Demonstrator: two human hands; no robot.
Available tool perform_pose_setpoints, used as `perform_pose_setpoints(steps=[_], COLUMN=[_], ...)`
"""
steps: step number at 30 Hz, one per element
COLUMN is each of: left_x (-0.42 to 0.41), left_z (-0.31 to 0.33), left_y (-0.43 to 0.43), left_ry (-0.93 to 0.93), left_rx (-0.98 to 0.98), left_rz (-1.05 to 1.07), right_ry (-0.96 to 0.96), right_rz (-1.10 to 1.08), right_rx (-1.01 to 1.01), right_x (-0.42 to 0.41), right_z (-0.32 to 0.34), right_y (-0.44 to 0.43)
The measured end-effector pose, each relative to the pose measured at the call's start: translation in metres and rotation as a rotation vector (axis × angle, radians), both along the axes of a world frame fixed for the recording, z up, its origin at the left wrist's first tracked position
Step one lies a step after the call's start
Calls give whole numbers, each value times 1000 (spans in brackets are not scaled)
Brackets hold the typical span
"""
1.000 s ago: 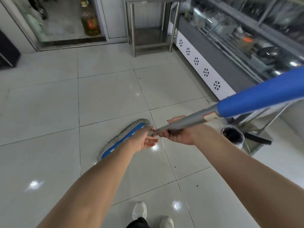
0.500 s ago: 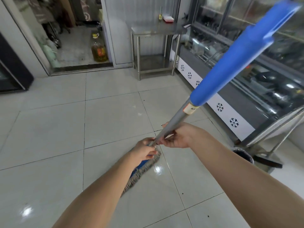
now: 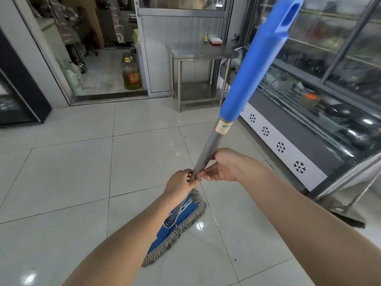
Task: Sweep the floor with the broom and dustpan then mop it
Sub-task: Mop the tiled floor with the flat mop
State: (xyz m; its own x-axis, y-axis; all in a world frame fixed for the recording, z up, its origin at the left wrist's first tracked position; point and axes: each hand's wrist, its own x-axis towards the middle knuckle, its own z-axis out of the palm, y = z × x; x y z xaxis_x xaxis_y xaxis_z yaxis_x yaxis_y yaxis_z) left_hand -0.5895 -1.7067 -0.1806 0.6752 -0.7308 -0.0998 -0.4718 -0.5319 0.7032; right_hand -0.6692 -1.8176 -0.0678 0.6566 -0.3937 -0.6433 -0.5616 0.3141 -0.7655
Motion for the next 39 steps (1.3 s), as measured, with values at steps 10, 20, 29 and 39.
perform_pose_setpoints(steps=[10,20,29,39], left_x=[25,69,85,92], left_z=[12,15,13,6], left_y=[-2,-35,-87,-103], left_ry=[85,37,113,148], left_rx=[-167,-150,-142,-187], left_rz=[121,151,200,313], right_ry=[-140,-496,-685,-652], right_rz=[91,346,290,383], right_rx=[-92,-406,-196,-313], right_x=[34,69,112,142], right_z=[-1,-21,-30,-33], right_y=[-15,-63,-96,-87])
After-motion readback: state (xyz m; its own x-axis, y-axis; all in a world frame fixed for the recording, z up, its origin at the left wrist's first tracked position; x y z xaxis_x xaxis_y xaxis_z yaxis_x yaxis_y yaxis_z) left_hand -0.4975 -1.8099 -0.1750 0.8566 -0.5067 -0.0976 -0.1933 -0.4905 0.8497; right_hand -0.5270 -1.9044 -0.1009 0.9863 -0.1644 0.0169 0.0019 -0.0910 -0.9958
